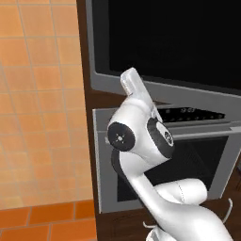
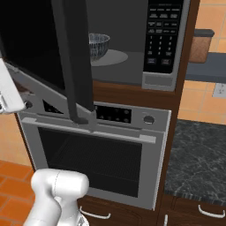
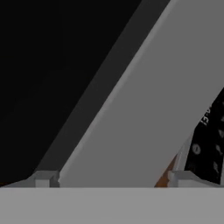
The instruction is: Pick the potato from the sink and place it in the bowl. Then pick the bowl and place it in the microwave. Then close the microwave door and press the start button.
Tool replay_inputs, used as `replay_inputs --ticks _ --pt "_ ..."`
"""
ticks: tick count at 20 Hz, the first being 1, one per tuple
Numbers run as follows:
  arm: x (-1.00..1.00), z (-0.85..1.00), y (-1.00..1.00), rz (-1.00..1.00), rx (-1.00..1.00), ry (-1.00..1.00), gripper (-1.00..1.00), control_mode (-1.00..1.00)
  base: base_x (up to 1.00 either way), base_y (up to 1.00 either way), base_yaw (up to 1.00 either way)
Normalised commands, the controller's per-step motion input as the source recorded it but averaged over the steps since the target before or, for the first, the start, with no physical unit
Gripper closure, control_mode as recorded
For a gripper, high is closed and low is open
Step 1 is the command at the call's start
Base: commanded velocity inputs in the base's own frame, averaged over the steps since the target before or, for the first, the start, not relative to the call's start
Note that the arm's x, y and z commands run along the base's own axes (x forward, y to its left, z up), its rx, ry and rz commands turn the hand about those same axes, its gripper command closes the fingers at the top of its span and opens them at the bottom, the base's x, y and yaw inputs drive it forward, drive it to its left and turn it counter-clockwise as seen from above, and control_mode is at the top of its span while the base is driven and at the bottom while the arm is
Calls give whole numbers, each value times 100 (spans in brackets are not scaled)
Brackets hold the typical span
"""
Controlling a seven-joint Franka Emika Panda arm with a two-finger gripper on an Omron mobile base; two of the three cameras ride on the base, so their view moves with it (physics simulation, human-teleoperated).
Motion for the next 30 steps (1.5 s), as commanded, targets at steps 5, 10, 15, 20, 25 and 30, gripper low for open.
replay_inputs --ticks 5,10,15,20,25,30 --pt "32 51 -1 0 17 39 -100 -100 0 0 0" --pt "37 21 -20 6 16 26 -100 -100 0 0 0" --pt "42 -3 -38 16 20 11 -100 -100 0 0 0" --pt "39 -48 -31 30 25 -2 -100 -100 0 0 0" --pt "13 -34 -28 25 25 -2 -100 -100 0 0 0" --pt "-99 0 -57 12 20 -13 -100 -100 0 0 0"
